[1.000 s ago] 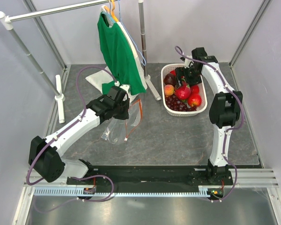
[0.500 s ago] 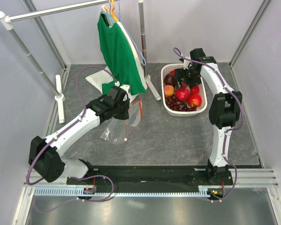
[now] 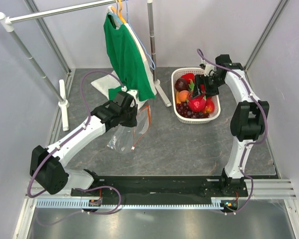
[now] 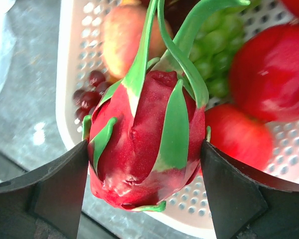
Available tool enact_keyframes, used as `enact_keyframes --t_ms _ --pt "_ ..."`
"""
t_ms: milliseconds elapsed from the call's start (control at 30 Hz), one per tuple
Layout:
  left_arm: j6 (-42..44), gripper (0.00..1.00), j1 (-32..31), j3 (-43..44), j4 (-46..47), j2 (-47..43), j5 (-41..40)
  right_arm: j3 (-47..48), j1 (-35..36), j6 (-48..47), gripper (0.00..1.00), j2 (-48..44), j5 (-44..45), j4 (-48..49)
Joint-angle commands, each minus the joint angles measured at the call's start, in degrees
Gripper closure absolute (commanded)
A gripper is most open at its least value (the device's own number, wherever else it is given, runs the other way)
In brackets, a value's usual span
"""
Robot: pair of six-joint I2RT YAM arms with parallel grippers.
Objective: Place the food in the zip-top bag and seal the zipper
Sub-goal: Pick up the fake fruit from the bin.
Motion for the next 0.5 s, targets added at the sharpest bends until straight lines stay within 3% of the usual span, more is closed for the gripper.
enact_keyframes --t_ms 0,267,467 --pt "-1.2 0.98 0.8 0.5 0.9 -2.4 1.2 -2.7 -0.3 -1.5 0.38 -5.7 -9.2 -1.9" --pt "-2.6 0.98 2.1 0.3 0.6 -2.2 4.0 -12.3 -0.9 4.1 0.35 -17.1 -20.8 7.2" --pt "-4.9 0.98 4.2 0.8 0.2 -0.9 8.2 -24.6 -0.1 21.4 0.35 -27.6 -25.8 22.4"
